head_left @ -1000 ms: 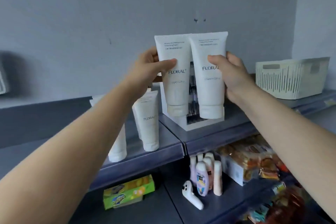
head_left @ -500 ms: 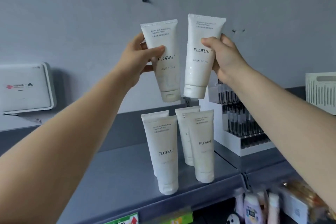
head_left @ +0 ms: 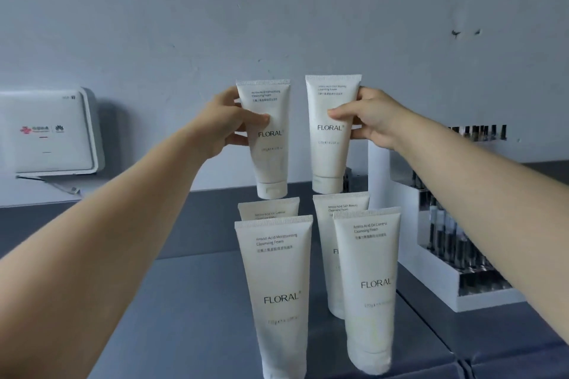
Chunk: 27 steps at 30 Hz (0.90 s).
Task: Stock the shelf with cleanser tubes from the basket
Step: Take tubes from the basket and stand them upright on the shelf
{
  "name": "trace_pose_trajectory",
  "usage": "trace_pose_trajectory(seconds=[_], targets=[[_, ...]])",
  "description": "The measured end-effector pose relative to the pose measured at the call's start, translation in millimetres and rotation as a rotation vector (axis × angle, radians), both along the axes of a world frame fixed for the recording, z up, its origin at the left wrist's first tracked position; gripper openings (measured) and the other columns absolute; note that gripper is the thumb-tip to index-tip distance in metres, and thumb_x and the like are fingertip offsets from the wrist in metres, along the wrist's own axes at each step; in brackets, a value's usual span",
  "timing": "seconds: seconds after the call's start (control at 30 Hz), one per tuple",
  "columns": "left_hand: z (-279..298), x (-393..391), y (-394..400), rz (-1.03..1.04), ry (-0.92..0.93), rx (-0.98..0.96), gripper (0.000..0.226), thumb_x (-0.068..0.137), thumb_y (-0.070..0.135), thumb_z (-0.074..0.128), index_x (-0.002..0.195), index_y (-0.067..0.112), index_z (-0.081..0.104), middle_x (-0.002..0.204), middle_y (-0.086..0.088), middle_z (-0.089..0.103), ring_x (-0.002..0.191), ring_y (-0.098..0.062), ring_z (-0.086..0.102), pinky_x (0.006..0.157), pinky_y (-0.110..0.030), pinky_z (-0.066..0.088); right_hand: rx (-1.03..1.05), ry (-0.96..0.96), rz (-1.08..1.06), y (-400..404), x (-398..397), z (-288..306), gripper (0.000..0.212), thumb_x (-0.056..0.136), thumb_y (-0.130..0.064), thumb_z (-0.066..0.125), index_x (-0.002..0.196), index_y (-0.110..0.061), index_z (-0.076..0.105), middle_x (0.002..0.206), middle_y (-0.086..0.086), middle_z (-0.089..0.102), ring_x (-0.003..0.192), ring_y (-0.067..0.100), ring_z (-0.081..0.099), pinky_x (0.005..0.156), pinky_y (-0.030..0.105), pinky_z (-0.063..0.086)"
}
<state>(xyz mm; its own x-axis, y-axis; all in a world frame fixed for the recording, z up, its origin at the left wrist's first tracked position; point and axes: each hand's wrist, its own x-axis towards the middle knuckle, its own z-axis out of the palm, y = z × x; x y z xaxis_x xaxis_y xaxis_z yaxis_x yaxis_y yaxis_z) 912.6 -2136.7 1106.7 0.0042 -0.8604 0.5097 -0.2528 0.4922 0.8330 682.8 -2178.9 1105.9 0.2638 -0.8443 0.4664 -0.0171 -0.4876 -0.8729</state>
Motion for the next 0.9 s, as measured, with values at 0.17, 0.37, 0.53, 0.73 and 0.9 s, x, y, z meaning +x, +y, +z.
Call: trace_pose_trajectory(seconds=[0.17, 0.37, 0.53, 0.73, 0.9], targets=[[-18.5, 4.5, -19.3, 0.048, -0.071, 0.135, 0.027, 0.080, -0.002, 0.065, 0.094, 0.020, 0.059, 0.088, 0.003, 0.066, 0.077, -0.016, 0.066, 0.062, -0.030, 0.059, 0.098, 0.256, -0.007, -30.9, 2.1, -17.9, 0.028, 0.077, 0.005, 0.066, 0.093, -0.018, 0.062, 0.089, -0.004, 0.068, 0.081, 0.014, 0.064, 0.069, 0.032, 0.055], [-47.7, 9.3, -30.0, 0.030, -0.149, 0.310, 0.028, 0.078, -0.005, 0.067, 0.096, 0.015, 0.062, 0.093, 0.000, 0.068, 0.085, -0.019, 0.067, 0.069, -0.038, 0.060, 0.167, 0.533, -0.021, -43.6, 6.3, -37.9, 0.023, 0.074, 0.007, 0.069, 0.086, -0.012, 0.062, 0.086, 0.003, 0.067, 0.080, 0.019, 0.063, 0.073, 0.034, 0.057], [-67.6, 11.4, -32.9, -0.011, -0.167, 0.397, 0.027, 0.077, -0.009, 0.066, 0.087, 0.015, 0.060, 0.088, -0.002, 0.068, 0.079, -0.019, 0.067, 0.072, -0.035, 0.057, 0.195, 0.693, 0.041, -46.3, 11.2, -52.9, 0.019, 0.076, 0.006, 0.069, 0.080, -0.011, 0.063, 0.076, 0.003, 0.068, 0.067, 0.015, 0.066, 0.066, 0.028, 0.057], [-84.3, 8.1, -28.2, 0.011, -0.188, 0.376, 0.031, 0.077, -0.014, 0.063, 0.070, 0.011, 0.048, 0.062, -0.002, 0.058, 0.045, -0.007, 0.060, 0.042, -0.016, 0.046, 0.181, 0.775, 0.011, -43.6, 10.9, -59.8, 0.015, 0.078, 0.006, 0.067, 0.077, -0.009, 0.065, 0.053, -0.004, 0.067, 0.044, 0.007, 0.062, 0.045, 0.017, 0.051], [-94.1, 11.0, -26.9, 0.044, -0.218, 0.413, 0.033, 0.084, -0.013, 0.055, 0.064, 0.012, 0.044, 0.048, 0.004, 0.051, 0.037, -0.006, 0.049, 0.039, -0.015, 0.039, 0.179, 0.765, -0.024, -40.0, 9.1, -66.6, 0.015, 0.079, 0.009, 0.063, 0.080, -0.006, 0.065, 0.045, -0.007, 0.063, 0.037, 0.003, 0.057, 0.036, 0.013, 0.042]])
